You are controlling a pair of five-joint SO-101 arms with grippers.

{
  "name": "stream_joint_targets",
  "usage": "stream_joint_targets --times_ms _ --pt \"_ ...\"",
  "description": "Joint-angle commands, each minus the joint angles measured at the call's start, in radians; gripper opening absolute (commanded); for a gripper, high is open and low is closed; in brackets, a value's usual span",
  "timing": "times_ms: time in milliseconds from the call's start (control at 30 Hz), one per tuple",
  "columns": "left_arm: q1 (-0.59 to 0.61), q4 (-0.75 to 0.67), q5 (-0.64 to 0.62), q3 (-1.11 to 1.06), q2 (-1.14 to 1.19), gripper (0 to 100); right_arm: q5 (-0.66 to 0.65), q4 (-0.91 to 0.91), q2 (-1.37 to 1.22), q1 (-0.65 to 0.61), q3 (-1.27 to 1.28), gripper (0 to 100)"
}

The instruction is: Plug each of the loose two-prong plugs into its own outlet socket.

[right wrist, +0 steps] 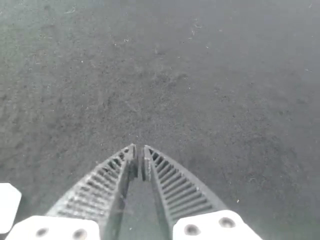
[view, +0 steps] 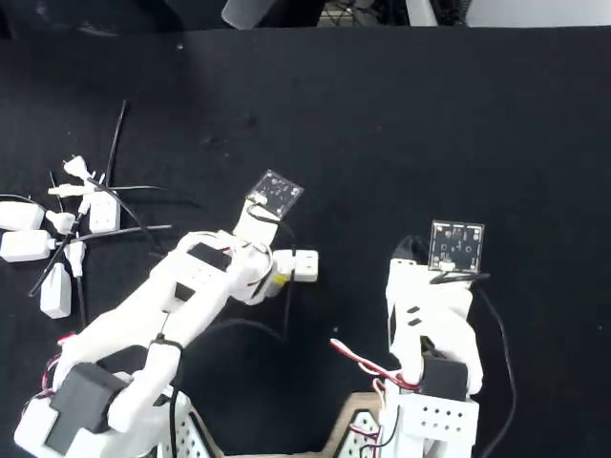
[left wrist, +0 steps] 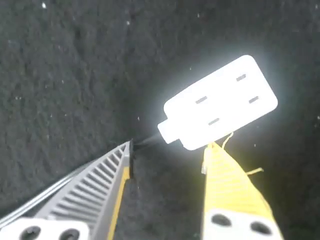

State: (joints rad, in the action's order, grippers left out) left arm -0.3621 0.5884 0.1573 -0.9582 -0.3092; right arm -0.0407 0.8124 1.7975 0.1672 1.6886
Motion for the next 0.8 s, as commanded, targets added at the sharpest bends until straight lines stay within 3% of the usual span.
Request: stream_joint_targets --times_ms 0,200,433,600,767 --pt "-0.01 -0.037 -0.021 0.05 0.068 24 0.008 -0.025 0.048 0.018 -0.045 1.4" --pt "0.041 -0.031 -0.153 0.157 0.187 24 0.006 -0.023 0.048 0.018 -0.045 1.4" --pt "0.09 0.044 -0.161 0.205 0.195 24 0.006 -0.025 0.048 0.018 -0.045 1.4" --pt "0.099 0.222 -0.043 0.265 0.118 23 0.006 -0.025 0.048 0.018 -0.045 1.5" --pt "0.196 0.407 0.043 0.309 -0.04 23 0.006 -0.021 0.048 0.018 -0.045 1.5"
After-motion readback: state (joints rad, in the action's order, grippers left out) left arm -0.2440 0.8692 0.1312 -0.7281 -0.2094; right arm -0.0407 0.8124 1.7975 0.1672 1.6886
